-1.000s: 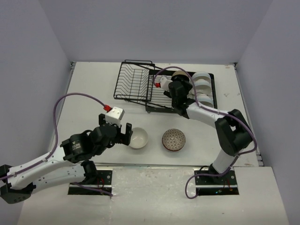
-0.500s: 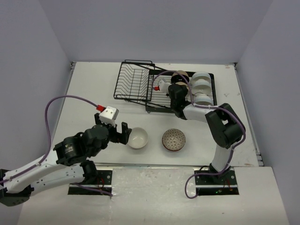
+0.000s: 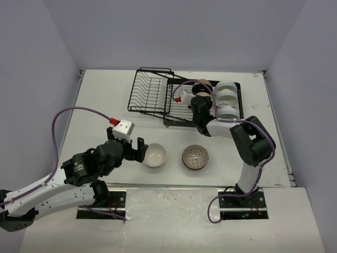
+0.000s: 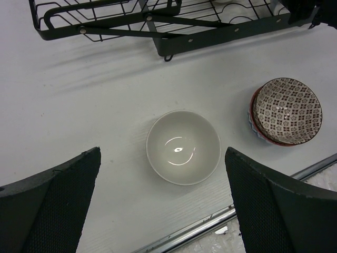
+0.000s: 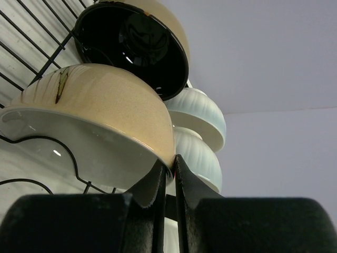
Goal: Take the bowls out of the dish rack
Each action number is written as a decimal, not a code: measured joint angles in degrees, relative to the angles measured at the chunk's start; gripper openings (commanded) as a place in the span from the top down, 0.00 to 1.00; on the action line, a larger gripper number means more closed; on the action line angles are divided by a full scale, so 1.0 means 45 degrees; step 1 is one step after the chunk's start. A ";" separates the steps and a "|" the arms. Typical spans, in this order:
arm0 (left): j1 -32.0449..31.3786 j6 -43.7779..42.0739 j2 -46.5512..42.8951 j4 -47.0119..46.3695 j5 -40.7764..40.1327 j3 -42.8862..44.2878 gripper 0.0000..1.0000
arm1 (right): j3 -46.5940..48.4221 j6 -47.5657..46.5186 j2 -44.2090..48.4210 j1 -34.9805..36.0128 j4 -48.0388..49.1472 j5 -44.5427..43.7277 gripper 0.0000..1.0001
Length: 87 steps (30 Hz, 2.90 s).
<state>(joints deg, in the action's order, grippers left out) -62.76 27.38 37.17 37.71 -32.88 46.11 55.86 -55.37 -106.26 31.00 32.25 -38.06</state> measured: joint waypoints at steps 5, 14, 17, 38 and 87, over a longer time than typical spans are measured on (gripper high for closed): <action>0.0000 0.0000 -0.0010 0.0000 -0.0053 0.0000 0.00 | -0.0568 -0.0194 -0.0117 0.0000 0.1535 -0.0092 1.00; 0.0000 0.0000 -0.0160 0.0005 -0.0117 0.0000 0.00 | -0.1277 -0.3254 -0.1972 0.0257 0.7383 -0.0835 1.00; 0.0000 0.0000 -0.0189 0.0005 -0.0126 0.0000 0.00 | -0.1277 -0.4085 -0.2166 0.0262 0.7970 -0.0991 1.00; 0.0209 -0.0044 -0.0165 -0.0107 -0.0053 0.0000 0.00 | -0.0991 -0.0267 0.2948 0.0636 0.5445 -0.2263 1.00; 0.0423 0.1350 0.3657 -0.0967 -0.0675 0.3167 0.00 | 0.0865 1.8617 0.4901 0.1321 -1.4362 0.7868 0.48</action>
<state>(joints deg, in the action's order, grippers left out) -60.86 33.45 53.63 33.36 -35.92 60.36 59.75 28.40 -84.20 36.95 -32.38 -2.66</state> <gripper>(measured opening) 0.997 0.521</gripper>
